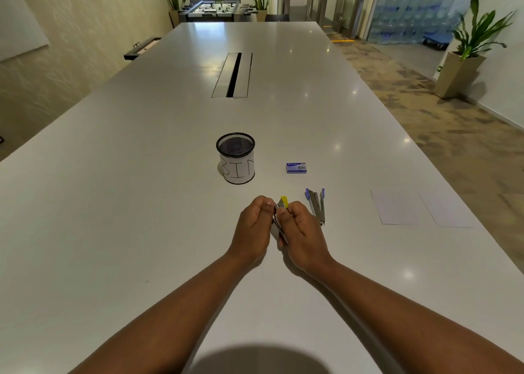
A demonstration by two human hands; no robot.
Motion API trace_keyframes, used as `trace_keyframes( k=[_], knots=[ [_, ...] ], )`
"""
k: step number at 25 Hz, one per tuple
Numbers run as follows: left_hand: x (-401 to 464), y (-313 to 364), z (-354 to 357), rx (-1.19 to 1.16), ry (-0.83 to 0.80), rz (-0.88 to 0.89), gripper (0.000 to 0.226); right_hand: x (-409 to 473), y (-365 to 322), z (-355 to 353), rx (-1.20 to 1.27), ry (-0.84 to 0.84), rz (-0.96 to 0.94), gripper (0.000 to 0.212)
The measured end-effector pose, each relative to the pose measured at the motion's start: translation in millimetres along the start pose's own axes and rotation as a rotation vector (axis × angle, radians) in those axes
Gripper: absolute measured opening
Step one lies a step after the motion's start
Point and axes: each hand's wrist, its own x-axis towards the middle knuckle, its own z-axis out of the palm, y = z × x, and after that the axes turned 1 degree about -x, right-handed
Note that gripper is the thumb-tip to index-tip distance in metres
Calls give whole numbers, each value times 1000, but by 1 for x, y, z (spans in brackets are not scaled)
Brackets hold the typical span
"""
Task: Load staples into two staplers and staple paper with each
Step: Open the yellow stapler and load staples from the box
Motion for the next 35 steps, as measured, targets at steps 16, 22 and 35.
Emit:
trace_keyframes(
  k=[16, 22, 35],
  knots=[
    [3, -9, 2, -56, 76, -32, 36, 3, 12, -1, 116, 213, 6, 35],
    [9, -11, -3, -198, 52, -108, 25, 3, 9, 0, 114, 196, -50, 27],
    [17, -19, -11, -233, 101, -121, 16, -12, 9, -4, 57, 205, -32, 34]
  ],
)
